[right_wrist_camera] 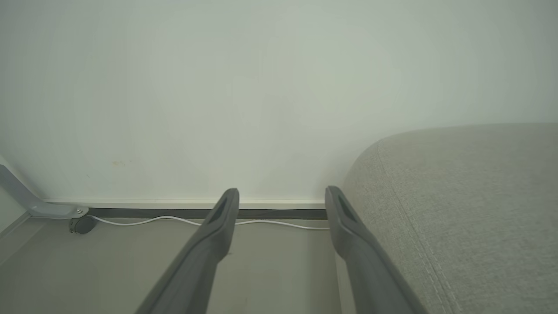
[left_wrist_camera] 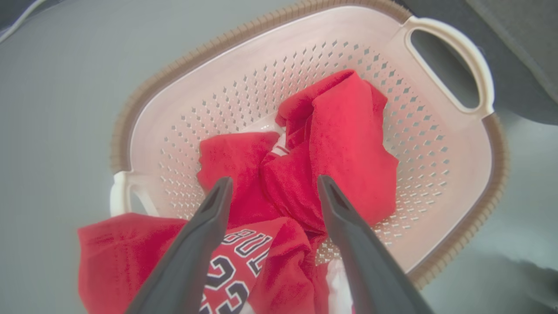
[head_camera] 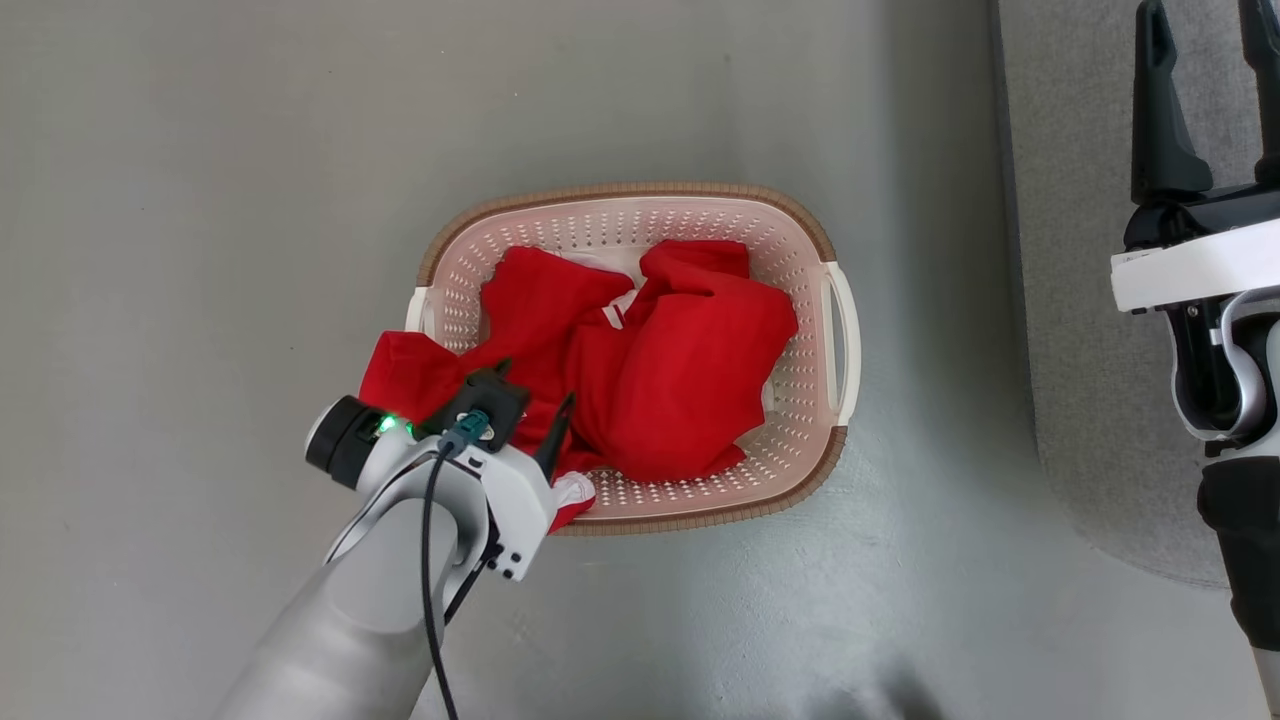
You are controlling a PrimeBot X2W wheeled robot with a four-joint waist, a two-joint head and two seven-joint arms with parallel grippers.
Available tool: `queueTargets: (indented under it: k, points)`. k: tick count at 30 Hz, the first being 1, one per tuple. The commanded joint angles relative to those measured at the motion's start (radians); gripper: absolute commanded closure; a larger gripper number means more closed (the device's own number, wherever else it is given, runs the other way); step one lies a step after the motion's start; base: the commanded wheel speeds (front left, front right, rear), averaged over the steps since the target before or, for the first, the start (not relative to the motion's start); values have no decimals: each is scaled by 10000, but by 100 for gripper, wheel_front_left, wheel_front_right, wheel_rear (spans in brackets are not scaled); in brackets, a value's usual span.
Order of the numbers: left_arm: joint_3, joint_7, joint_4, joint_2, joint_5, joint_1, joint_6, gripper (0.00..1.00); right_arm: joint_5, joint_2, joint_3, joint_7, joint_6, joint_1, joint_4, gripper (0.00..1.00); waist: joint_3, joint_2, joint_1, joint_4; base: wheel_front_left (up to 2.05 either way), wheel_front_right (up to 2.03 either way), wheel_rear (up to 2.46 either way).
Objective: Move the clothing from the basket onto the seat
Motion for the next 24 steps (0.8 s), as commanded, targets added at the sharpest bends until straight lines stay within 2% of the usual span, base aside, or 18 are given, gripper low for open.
queueTargets:
  k: [1,6,10,16,24]
  points:
    - [-40,125,151,187,53,-144,149,0,144,11,174,-134,42,94,-193,0,14,0,0,-25,0,0,0]
    - [-956,1106,819,187,-51,-566,294,0,204,70,258,-134,42,98,-170,0,118,0,0,-111,0,0,0]
    - [-1560,1417,968,187,-43,-835,428,0,240,71,283,-134,42,96,-176,0,261,0,0,-169,0,0,0]
    - [-2736,2189,1330,187,477,-1264,696,0,297,132,331,-134,42,13,-195,0,481,0,0,-287,0,0,0]
    - [-4026,3274,1738,187,1216,-1898,623,0,308,324,321,-134,42,-52,-305,0,759,0,0,-483,0,0,0]
